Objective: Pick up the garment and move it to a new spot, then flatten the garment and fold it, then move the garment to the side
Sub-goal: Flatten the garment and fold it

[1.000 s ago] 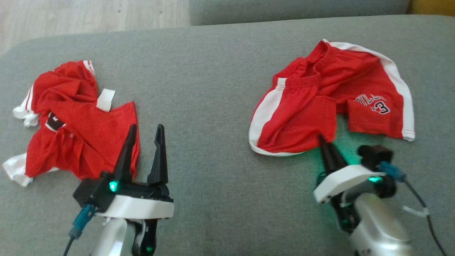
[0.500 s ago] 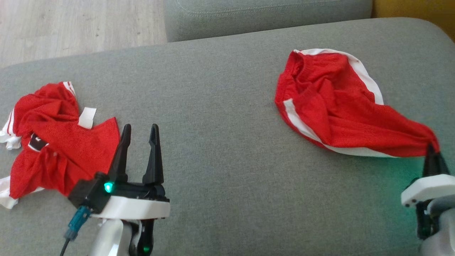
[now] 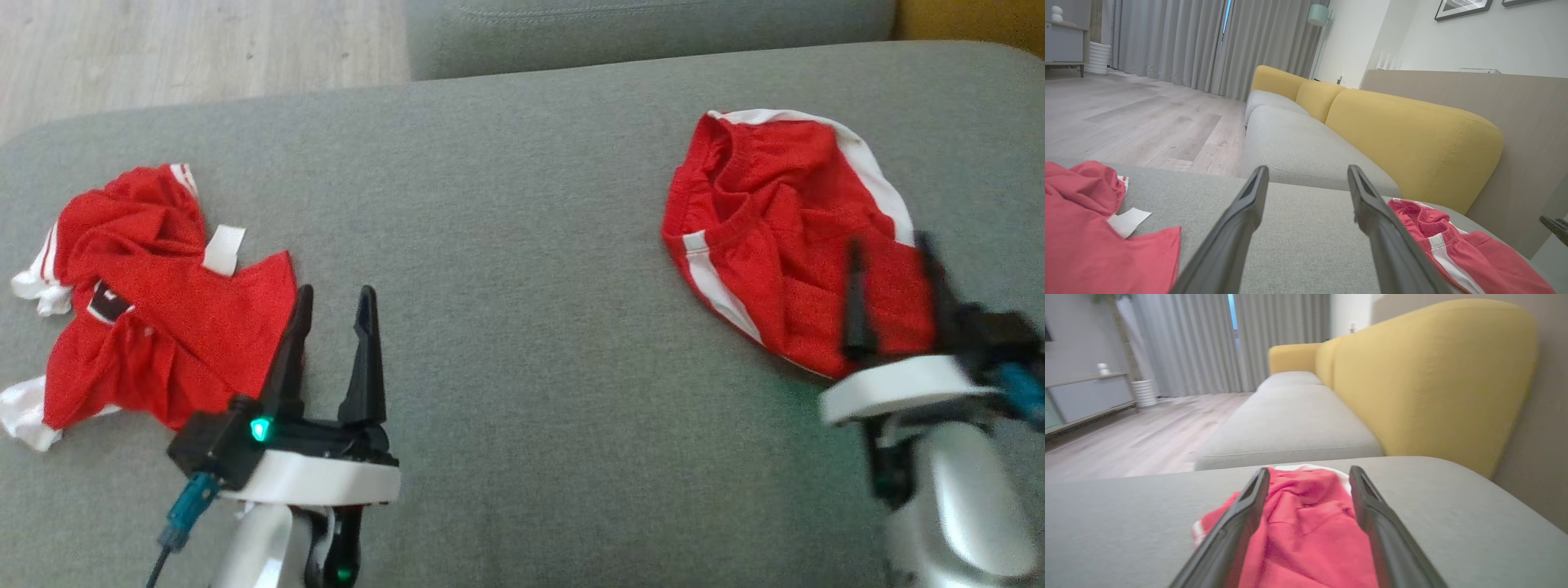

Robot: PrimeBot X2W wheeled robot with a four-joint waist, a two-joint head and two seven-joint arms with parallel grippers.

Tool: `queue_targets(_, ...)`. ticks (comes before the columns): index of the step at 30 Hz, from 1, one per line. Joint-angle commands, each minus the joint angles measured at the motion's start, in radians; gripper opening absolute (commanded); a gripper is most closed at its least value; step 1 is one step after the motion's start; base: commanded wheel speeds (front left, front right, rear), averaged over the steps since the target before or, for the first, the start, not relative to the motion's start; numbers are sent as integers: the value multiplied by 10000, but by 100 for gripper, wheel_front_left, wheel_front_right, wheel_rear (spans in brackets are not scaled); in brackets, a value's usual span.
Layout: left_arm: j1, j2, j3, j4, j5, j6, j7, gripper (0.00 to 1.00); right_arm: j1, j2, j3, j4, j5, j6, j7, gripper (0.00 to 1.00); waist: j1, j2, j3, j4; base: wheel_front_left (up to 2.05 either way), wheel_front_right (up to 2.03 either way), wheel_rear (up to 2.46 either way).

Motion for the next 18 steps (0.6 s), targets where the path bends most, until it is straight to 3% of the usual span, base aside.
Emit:
queue_targets(1,-304,26,212,-316,-36,15,-51,100,-175,-39,546,-293,38,67,-105,100,0,-1,80,109,0,0,0)
queue_targets(7,-460,26,5,-246,-82,15,-51,100,-731,-37,2455,502,468,67,628,100,0,-1,351,568,0,0,0)
queue_targets(18,-670,26,-327,-185,-246,15,-51,100,-2363,-36,2021,3366,-594,67,1019,100,0,-1,736,1467,0,0,0)
